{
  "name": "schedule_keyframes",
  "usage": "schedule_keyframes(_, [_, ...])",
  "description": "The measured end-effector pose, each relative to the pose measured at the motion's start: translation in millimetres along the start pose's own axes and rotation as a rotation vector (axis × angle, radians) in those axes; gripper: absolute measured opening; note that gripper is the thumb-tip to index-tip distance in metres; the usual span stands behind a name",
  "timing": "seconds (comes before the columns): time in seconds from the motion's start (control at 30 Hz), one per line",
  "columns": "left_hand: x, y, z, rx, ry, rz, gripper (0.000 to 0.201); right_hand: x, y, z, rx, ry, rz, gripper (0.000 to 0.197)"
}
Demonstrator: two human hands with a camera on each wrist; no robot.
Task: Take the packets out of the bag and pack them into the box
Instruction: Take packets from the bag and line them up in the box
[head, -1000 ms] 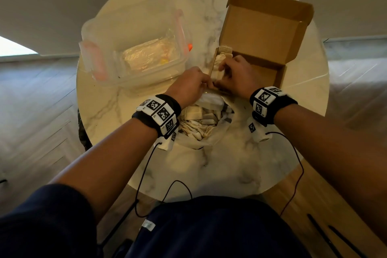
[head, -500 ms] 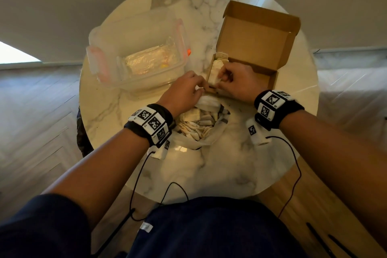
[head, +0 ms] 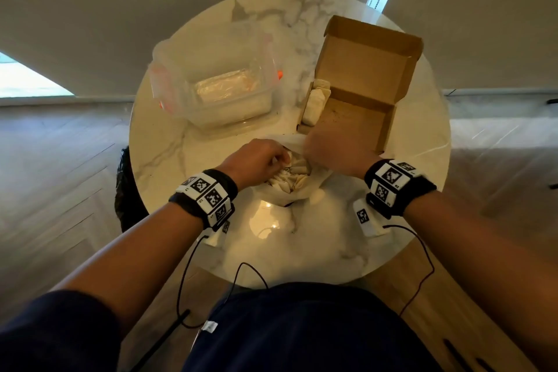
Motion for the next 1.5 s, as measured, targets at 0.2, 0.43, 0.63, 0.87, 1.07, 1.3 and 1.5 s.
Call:
schedule_keyframes(0.2, [22,-16,-11,-0.019,-0.057,-0.050,0.028,3,16,-4,0.001,0.002,-0.006,0.012])
schedule_keyframes(0.43, [34,-26,-13,-0.037,-0.071,0.002,0.020,-1,20,-6,0.009,0.015,-0.006,0.016])
schedule_keyframes(0.63, [12,-17,-8,-0.090,0.045,-0.102,0.017,2,17,-7,0.025,-0.026,0.014,0.022])
schedule_keyframes(0.87, [-2,-8,-6,-0.104,0.124,-0.095,0.013,11,10,6,-0.017,-0.057,0.036,0.022])
schedule_keyframes(1.07, [0,-1,-7,-0.045,0.157,-0.082,0.006,10,7,3,-0.018,-0.042,0.006,0.014])
schedule_keyframes(1.3, [1,3,-14,0.109,0.093,-0.107,0.023,9,6,-1,0.049,-0.056,0.018,0.005])
schedule_keyframes(1.5, [-4,0,-13,0.104,0.057,-0.182,0.017,10,6,-1,0.058,-0.019,0.075,0.019])
Point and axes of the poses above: each hand's wrist, its own y-axis away from the middle knuckle, its own x-axis out of the palm, z = x × y, the point moved 5 cm from there along -y, towards the middle knuckle, and after that the axes turned 6 degrees about -y, right-handed, at the moved point
